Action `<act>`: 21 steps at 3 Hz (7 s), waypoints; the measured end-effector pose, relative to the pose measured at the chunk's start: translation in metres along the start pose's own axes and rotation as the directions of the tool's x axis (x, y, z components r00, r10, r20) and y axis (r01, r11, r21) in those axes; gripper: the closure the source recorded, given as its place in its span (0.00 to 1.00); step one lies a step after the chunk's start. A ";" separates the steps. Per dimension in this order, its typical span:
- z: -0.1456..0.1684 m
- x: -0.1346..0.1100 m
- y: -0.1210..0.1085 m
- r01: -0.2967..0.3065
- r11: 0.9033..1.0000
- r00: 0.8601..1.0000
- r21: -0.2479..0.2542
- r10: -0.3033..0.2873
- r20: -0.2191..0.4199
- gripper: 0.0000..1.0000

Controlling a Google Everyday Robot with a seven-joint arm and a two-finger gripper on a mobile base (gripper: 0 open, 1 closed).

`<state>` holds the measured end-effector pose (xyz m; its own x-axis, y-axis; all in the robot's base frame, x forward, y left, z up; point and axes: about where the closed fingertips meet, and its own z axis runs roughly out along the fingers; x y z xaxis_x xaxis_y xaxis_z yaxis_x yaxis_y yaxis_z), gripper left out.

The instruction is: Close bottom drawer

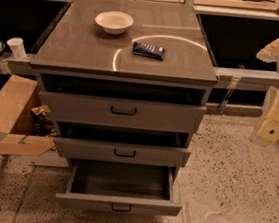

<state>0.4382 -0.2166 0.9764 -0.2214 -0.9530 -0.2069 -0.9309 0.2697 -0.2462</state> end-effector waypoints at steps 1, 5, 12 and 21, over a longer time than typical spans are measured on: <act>0.000 0.000 0.000 0.000 1.000 1.000 0.000 0.000 0.000 0.00; 0.225 -0.042 0.128 0.172 0.927 0.972 -0.334 -0.105 0.209 0.00; 0.551 0.018 0.266 0.107 0.745 0.965 -0.658 0.081 0.248 0.00; 0.797 0.063 0.168 0.060 0.866 0.979 -0.496 0.047 0.200 0.81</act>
Offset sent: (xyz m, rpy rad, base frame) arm 0.0026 0.0322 -0.0645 0.0891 0.1020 0.1585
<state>0.4989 -0.1209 0.1675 -0.2022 -0.8922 -0.4038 -0.9637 0.1079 0.2441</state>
